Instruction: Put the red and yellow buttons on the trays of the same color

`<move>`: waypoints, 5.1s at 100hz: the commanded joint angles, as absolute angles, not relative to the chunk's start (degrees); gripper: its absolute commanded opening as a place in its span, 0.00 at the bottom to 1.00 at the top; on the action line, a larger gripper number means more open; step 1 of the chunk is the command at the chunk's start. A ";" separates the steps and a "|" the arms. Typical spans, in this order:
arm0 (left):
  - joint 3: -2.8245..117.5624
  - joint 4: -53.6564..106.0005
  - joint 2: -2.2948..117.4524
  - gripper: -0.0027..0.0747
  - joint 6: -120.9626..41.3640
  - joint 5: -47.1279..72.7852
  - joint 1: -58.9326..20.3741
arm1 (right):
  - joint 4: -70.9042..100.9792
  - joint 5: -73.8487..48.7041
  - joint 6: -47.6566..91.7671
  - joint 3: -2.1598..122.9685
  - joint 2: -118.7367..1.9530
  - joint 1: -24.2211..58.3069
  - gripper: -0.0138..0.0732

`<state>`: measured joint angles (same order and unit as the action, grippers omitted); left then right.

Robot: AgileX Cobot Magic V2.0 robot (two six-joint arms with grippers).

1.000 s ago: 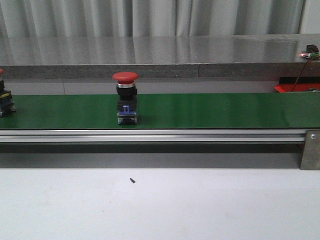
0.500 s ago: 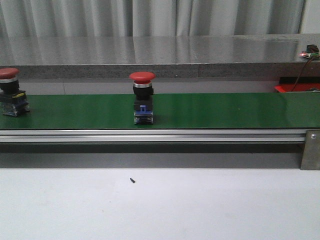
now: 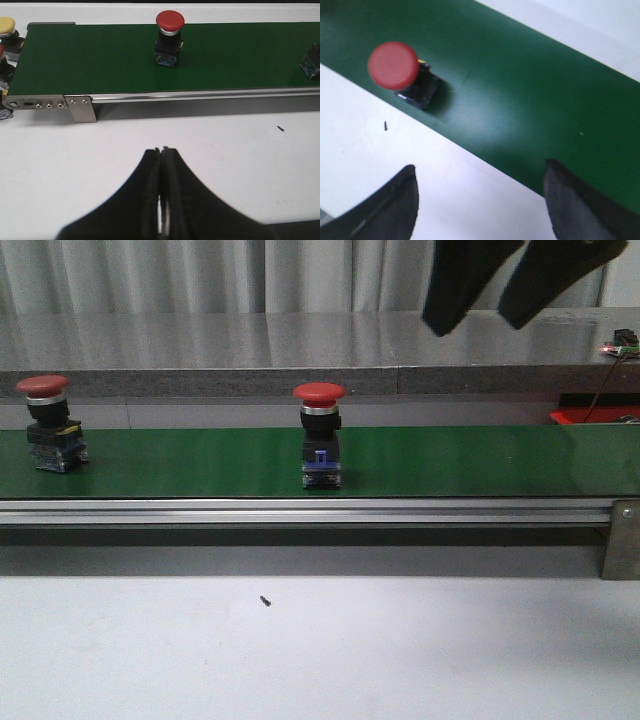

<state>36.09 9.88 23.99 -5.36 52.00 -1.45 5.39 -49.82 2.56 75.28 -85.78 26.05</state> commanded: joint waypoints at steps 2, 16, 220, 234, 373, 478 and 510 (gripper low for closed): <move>37.66 10.93 24.39 0.01 -5.34 48.63 -1.88 | 6.39 -51.97 4.85 81.47 -87.98 28.05 0.77; 37.66 10.93 24.39 0.01 -5.34 48.63 -1.88 | 7.64 -54.87 6.43 86.41 -92.83 30.29 0.77; 37.66 10.93 24.39 0.01 -5.34 48.63 -1.88 | 3.76 -46.07 6.37 100.48 -108.37 -14.28 0.35; 37.66 10.93 24.39 0.01 -5.34 48.63 -1.88 | 3.76 -48.56 6.37 105.62 -114.31 -14.28 0.35; 37.66 10.93 24.39 0.01 -5.34 48.63 -1.88 | 5.09 -58.68 7.92 107.17 -106.62 -5.80 0.88; 37.66 10.93 24.39 0.01 -5.34 48.63 -1.88 | 7.94 -62.15 17.57 91.35 -99.03 22.15 0.88; 37.66 10.93 24.39 0.01 -5.34 48.63 -1.88 | 8.96 -55.54 17.57 91.35 -102.48 23.58 0.88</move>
<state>36.09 10.01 23.99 -5.36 52.09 -1.45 8.20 -58.88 16.90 90.19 -104.30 23.56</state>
